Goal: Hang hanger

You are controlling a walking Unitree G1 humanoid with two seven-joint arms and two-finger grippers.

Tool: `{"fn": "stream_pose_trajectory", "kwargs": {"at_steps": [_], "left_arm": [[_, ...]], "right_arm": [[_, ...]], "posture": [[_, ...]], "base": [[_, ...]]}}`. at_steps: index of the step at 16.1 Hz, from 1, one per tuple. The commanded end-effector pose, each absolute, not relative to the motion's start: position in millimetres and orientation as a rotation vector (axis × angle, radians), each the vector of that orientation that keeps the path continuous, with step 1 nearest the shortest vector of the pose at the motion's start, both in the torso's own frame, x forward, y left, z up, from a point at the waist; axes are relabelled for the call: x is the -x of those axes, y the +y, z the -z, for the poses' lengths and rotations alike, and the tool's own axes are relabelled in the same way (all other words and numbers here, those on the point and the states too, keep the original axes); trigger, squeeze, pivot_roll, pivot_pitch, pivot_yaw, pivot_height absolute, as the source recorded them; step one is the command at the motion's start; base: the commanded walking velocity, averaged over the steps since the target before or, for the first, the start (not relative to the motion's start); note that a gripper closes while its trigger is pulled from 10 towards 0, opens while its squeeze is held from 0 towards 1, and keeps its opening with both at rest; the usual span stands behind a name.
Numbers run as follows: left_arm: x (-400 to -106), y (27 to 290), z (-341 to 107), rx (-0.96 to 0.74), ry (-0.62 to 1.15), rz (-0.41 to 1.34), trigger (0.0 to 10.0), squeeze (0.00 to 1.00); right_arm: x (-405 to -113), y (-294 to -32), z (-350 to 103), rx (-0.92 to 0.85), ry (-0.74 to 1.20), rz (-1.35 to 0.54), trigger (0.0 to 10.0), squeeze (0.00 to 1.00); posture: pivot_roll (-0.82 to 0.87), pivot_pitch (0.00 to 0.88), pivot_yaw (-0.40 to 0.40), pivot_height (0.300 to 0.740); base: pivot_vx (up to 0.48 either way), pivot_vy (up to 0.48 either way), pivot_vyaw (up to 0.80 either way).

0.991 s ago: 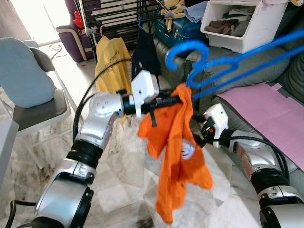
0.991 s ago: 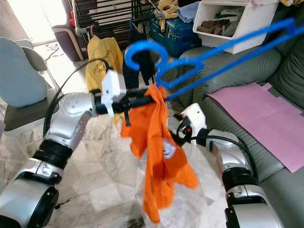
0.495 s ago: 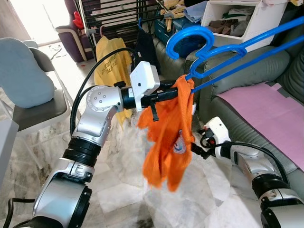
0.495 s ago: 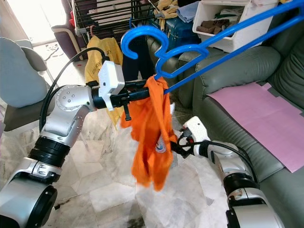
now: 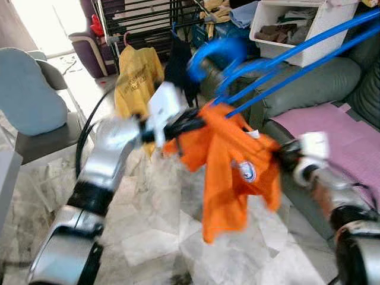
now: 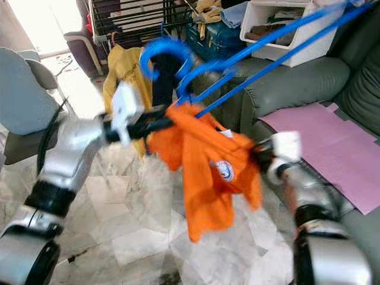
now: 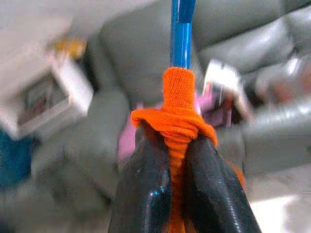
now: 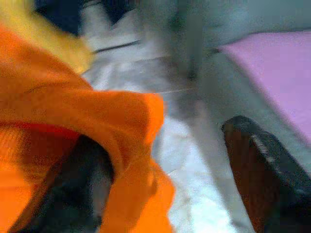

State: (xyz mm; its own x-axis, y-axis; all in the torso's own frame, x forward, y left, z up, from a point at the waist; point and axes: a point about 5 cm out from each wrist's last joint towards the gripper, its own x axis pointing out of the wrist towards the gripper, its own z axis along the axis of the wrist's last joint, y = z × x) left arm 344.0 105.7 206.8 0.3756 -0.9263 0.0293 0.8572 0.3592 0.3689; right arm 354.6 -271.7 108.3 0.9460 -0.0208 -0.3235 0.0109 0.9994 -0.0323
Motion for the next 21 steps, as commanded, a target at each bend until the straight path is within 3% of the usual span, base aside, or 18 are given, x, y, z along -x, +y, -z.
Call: {"fn": "stream_pose_trajectory", "kwargs": {"at_steps": [1, 17, 18, 19, 21], "left_arm": [[-349.3, 128.4, -210.0, -0.320, -0.272, 1.059, 0.0, 0.00], [-349.3, 128.4, -210.0, -0.320, -0.272, 1.059, 0.0, 0.00], [-349.1, 153.8, -147.4, -0.310, -0.062, 0.892, 0.0, 0.00], [-345.4, 161.4, -125.6, -0.298, 0.012, 0.827, 0.0, 0.00], [-346.1, 161.4, -124.2, -0.308, 0.021, 0.811, 0.0, 0.00]], "right_arm": [[-357.2, -285.5, -120.9, 0.013, 0.293, 0.113, 0.0, 0.00], [-357.2, -285.5, -120.9, 0.013, 0.293, 0.113, 0.0, 0.00], [-378.5, -281.5, -167.9, 0.029, 0.144, 0.142, 0.0, 0.00], [-385.0, -276.8, -183.7, 0.051, 0.095, 0.137, 0.0, 0.00], [-386.2, -274.2, -185.8, 0.082, 0.082, 0.132, 0.0, 0.00]], "posture": [[-0.15, 0.000, 0.082, 0.740], [-0.15, 0.000, 0.082, 0.740], [-0.17, 0.000, 0.068, 0.740], [-0.17, 0.000, 0.067, 0.740], [-0.17, 0.000, 0.066, 0.740]], "base": [[0.000, 0.000, 0.00], [0.000, 0.000, 0.00], [0.000, 0.000, 0.00], [0.000, 0.000, 0.00], [0.000, 0.000, 0.00]]}}
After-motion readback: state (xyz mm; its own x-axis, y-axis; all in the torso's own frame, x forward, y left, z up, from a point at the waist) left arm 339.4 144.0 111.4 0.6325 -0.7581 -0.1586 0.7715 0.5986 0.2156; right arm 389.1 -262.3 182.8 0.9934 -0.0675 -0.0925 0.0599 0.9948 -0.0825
